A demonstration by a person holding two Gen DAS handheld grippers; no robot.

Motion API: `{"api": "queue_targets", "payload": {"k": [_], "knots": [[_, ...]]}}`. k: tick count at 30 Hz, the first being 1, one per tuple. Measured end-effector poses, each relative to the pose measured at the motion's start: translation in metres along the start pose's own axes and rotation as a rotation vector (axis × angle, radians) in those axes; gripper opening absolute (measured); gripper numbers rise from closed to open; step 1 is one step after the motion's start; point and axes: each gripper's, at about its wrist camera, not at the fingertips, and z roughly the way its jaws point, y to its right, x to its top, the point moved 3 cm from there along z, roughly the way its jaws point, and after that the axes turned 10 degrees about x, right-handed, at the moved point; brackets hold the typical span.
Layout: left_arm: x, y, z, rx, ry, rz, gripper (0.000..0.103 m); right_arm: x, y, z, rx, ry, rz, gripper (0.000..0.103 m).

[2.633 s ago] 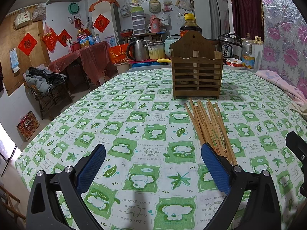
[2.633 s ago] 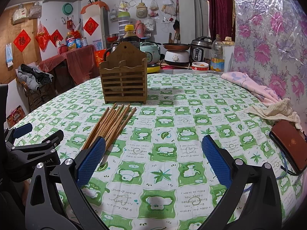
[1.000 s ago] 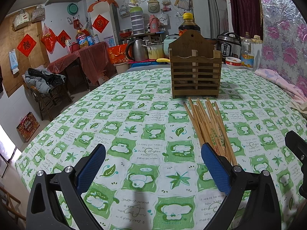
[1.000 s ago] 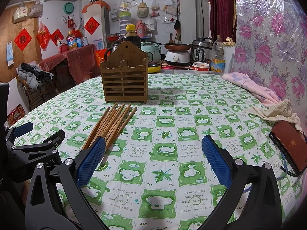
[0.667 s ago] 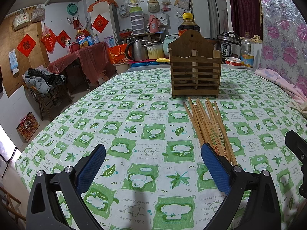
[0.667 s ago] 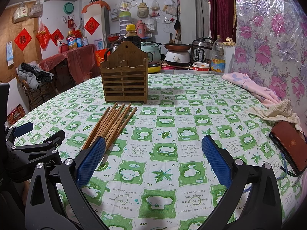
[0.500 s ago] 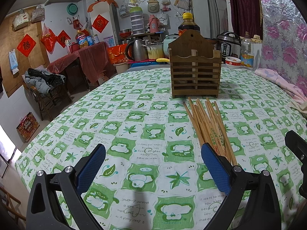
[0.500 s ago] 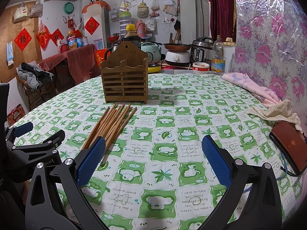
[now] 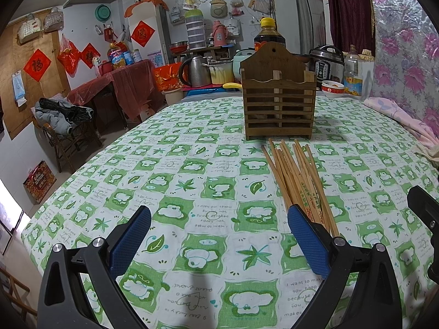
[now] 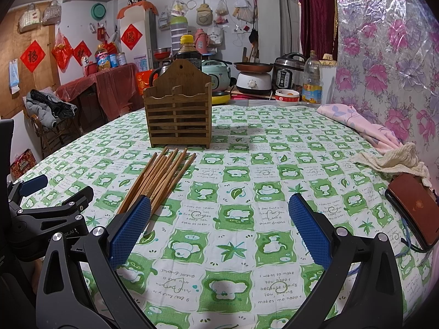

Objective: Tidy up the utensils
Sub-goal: 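Move both tools down toward the pile of wooden chopsticks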

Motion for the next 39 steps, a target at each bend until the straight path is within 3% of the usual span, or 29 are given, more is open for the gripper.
{"api": "queue_targets", "payload": {"k": [3,9,13,17,21,25,28,32,35,39], "knots": [[0.0,0.001,0.003,-0.014,-0.024,0.007,0.097,-0.001,-0.001,0.002,0.003,-0.023,-0.004,0.097],[-0.006,-0.007,0.033,-0.097,-0.225,0.058,0.097,-0.002,0.006,0.019,0.043,-0.146,0.033,0.097],[-0.014,-0.017,0.042,-0.126,-0.284,0.059,0.097,-0.003,0.031,0.026,0.099,-0.181,0.18,0.097],[-0.01,-0.005,0.04,-0.156,-0.294,0.093,0.097,-0.004,0.046,0.036,0.137,-0.21,0.274,0.097],[-0.004,0.016,0.044,-0.198,-0.332,0.135,0.097,-0.005,0.052,0.037,0.171,-0.213,0.312,0.097],[-0.003,0.028,0.062,-0.216,-0.437,0.173,0.097,-0.006,0.056,0.04,0.197,-0.229,0.355,0.097],[0.004,0.015,0.076,-0.228,-0.479,0.13,0.097,-0.006,0.057,0.04,0.192,-0.229,0.359,0.097],[0.016,-0.023,0.086,-0.122,-0.436,0.028,0.097,-0.005,0.054,0.04,0.185,-0.23,0.344,0.097],[0.018,-0.035,0.081,-0.186,-0.441,-0.033,0.097,-0.005,0.049,0.042,0.179,-0.236,0.309,0.097],[0.019,-0.004,0.066,-0.284,-0.432,0.034,0.097,-0.005,0.049,0.042,0.18,-0.238,0.319,0.097]]}}
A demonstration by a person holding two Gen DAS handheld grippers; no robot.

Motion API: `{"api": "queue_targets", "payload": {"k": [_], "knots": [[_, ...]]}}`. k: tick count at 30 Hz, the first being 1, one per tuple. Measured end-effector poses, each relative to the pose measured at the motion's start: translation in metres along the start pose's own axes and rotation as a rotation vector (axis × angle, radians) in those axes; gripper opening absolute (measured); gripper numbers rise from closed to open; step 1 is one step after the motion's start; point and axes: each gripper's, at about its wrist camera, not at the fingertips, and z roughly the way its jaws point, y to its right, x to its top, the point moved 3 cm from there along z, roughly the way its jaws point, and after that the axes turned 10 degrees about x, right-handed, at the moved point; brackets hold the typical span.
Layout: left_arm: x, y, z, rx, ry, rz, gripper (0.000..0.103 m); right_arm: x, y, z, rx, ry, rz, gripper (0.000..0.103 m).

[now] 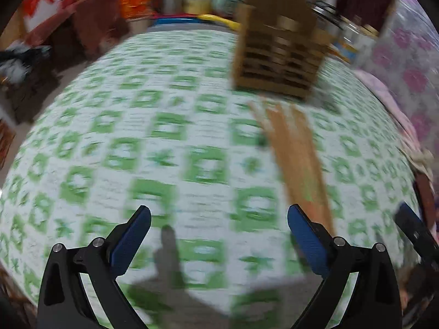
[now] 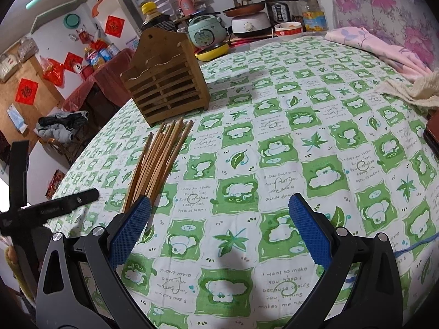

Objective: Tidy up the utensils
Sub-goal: 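Move both tools down toward the pile of wooden chopsticks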

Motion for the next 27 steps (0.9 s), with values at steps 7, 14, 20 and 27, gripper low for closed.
{"api": "queue_targets", "payload": {"k": [7,14,20,27], "knots": [[0.008,0.025,0.02,0.068,-0.037,0.079,0.097,0.001,0.006,0.002,0.028,-0.012,0.033,0.097],[0.017,-0.06,0.021,0.113,-0.046,-0.161,0.097,0.001,0.005,0.001,0.03,-0.009,0.026,0.097],[0.017,0.0,0.013,-0.013,-0.033,-0.012,0.097,0.001,0.004,0.003,0.014,-0.013,0.023,0.097],[0.017,0.016,0.038,0.061,-0.079,0.048,0.097,0.001,0.007,0.003,0.032,-0.013,0.033,0.097]]}}
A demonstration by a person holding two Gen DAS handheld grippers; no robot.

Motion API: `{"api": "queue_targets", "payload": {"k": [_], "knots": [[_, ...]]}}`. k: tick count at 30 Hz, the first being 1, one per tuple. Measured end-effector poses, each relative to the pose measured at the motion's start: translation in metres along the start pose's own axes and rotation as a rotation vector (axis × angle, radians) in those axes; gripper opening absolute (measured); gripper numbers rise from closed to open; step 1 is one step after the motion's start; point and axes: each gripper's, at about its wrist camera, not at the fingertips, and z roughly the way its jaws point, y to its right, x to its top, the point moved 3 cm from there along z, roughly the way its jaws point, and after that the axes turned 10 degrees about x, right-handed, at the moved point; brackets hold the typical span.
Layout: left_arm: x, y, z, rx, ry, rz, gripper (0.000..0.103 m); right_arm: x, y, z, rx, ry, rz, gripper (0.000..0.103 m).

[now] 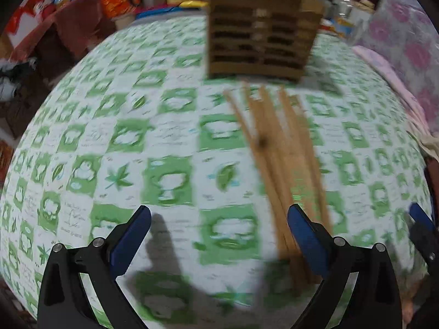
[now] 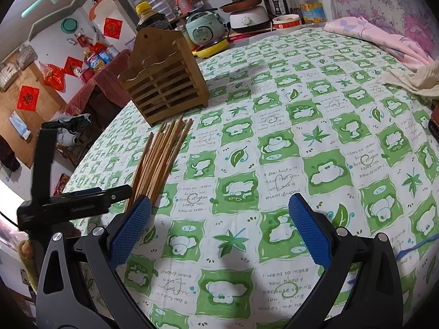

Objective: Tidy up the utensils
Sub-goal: 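Move both tools down toward the pile of wooden chopsticks, then close the right tool on one chopstick while the left tool grasps another chopstick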

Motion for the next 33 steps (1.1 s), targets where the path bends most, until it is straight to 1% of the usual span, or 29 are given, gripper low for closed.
{"api": "queue_targets", "payload": {"k": [2,5,8,9,10,11,13,14,15,17,18,21,23,24,25,26,27,28,30,33], "knots": [[0.003,-0.022,0.006,0.023,-0.007,-0.048,0.097,0.0,0.0,0.0,0.003,0.002,0.003,0.097],[0.001,-0.055,0.003,0.047,0.013,-0.121,0.097,0.0,-0.002,0.001,-0.008,-0.004,-0.014,0.097],[-0.004,-0.078,-0.001,0.062,0.026,-0.172,0.097,-0.001,-0.009,0.004,-0.018,-0.023,-0.049,0.096],[-0.005,-0.083,0.0,0.054,0.025,-0.189,0.097,-0.003,-0.024,0.012,-0.025,-0.066,-0.133,0.093],[-0.007,-0.088,0.0,0.033,0.021,-0.211,0.097,-0.006,-0.034,0.017,-0.036,-0.088,-0.188,0.086],[-0.008,-0.09,0.0,0.021,0.02,-0.226,0.097,-0.009,-0.043,0.022,-0.046,-0.11,-0.241,0.082],[-0.008,-0.094,0.0,0.023,0.027,-0.244,0.097,-0.016,-0.056,0.029,-0.058,-0.146,-0.315,0.074],[-0.008,-0.094,0.0,0.029,0.027,-0.247,0.097,-0.016,-0.056,0.029,-0.058,-0.146,-0.315,0.073],[-0.007,-0.093,0.001,0.036,0.026,-0.246,0.097,-0.022,-0.068,0.038,-0.07,-0.192,-0.389,0.072],[-0.006,-0.09,0.002,0.048,0.027,-0.228,0.097,-0.024,-0.071,0.041,-0.073,-0.202,-0.406,0.071],[-0.004,-0.088,0.004,0.055,0.027,-0.22,0.097,-0.024,-0.079,0.049,-0.08,-0.217,-0.436,0.071],[-0.003,-0.084,0.006,0.069,0.028,-0.199,0.097,-0.025,-0.089,0.065,-0.071,-0.254,-0.462,0.07],[-0.003,-0.083,0.006,0.07,0.028,-0.2,0.097,-0.024,-0.088,0.07,-0.086,-0.266,-0.466,0.064],[-0.003,-0.083,0.006,0.07,0.028,-0.201,0.097,-0.021,-0.083,0.068,-0.095,-0.26,-0.445,0.061],[-0.003,-0.083,0.006,0.069,0.029,-0.201,0.097,-0.017,-0.073,0.064,-0.124,-0.245,-0.421,0.054],[-0.003,-0.083,0.006,0.069,0.029,-0.201,0.097,-0.015,-0.068,0.062,-0.139,-0.233,-0.41,0.05],[-0.003,-0.083,0.006,0.07,0.029,-0.2,0.097,-0.011,-0.056,0.056,-0.149,-0.218,-0.376,0.046],[-0.003,-0.083,0.006,0.071,0.028,-0.199,0.097,-0.007,-0.048,0.051,-0.136,-0.208,-0.34,0.043],[-0.003,-0.083,0.006,0.07,0.028,-0.2,0.097,-0.002,-0.038,0.04,-0.121,-0.172,-0.304,0.042],[-0.004,-0.083,0.005,0.057,0.032,-0.204,0.097,-0.003,-0.043,0.039,-0.115,-0.147,-0.32,0.042]]}}
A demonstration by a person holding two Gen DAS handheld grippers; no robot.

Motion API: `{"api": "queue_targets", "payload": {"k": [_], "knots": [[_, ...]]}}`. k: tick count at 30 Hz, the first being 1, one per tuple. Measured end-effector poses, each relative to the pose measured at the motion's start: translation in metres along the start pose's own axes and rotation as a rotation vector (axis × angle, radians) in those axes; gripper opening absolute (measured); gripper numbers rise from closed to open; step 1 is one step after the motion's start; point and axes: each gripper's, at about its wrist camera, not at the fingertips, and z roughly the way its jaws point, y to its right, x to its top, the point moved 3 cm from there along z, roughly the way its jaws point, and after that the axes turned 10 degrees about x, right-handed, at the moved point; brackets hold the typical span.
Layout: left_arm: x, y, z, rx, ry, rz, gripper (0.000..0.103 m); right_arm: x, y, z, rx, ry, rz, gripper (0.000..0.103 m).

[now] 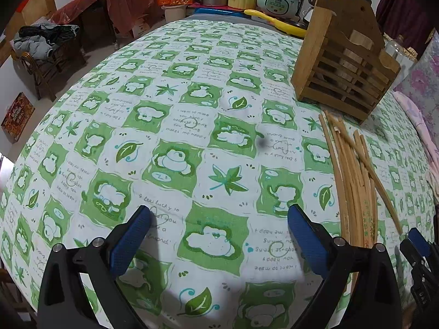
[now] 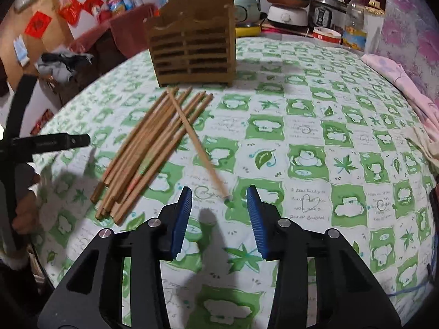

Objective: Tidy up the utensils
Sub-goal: 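Close the right tool on one chopstick while the left tool grasps another chopstick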

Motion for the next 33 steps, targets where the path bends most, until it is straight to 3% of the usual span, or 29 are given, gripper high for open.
{"api": "queue_targets", "payload": {"k": [4,8,12,14,15,16,17,19,20,25,28,33], "knots": [[-0.005,0.002,-0.013,-0.044,0.041,0.011,0.097,0.0,-0.007,-0.002,-0.027,0.023,-0.037,0.042],[-0.014,0.019,-0.035,-0.054,0.14,0.107,0.097,0.014,0.005,-0.005,-0.022,0.055,-0.017,0.043],[-0.019,0.032,-0.041,-0.038,0.18,0.171,0.097,0.034,0.015,0.02,-0.08,-0.01,-0.103,0.051],[-0.016,0.031,-0.038,-0.057,0.168,0.164,0.097,0.038,0.022,0.028,-0.064,-0.04,-0.094,0.052],[-0.016,0.029,-0.036,-0.07,0.16,0.159,0.097,0.037,0.028,0.043,0.032,-0.118,-0.058,0.052],[-0.014,0.026,-0.033,-0.09,0.146,0.149,0.097,0.035,0.028,0.046,0.036,-0.123,-0.06,0.051],[-0.013,0.024,-0.032,-0.104,0.135,0.141,0.097,0.033,0.025,0.044,0.024,-0.117,-0.075,0.048],[-0.014,0.021,-0.031,-0.118,0.12,0.127,0.097,0.03,0.018,0.041,0.043,-0.117,-0.094,0.011],[-0.016,0.022,-0.032,-0.118,0.12,0.128,0.097,0.016,0.004,0.033,0.077,-0.112,-0.124,0.008],[-0.035,0.035,-0.041,-0.158,0.108,0.2,0.097,0.004,0.0,0.011,0.085,-0.055,-0.121,0.007],[-0.045,0.049,-0.042,-0.132,0.115,0.26,0.097,0.01,0.012,0.014,0.074,-0.058,-0.06,0.011],[-0.051,0.064,-0.035,-0.104,0.094,0.344,0.097,0.009,0.01,0.016,0.069,-0.066,-0.068,0.011]]}}
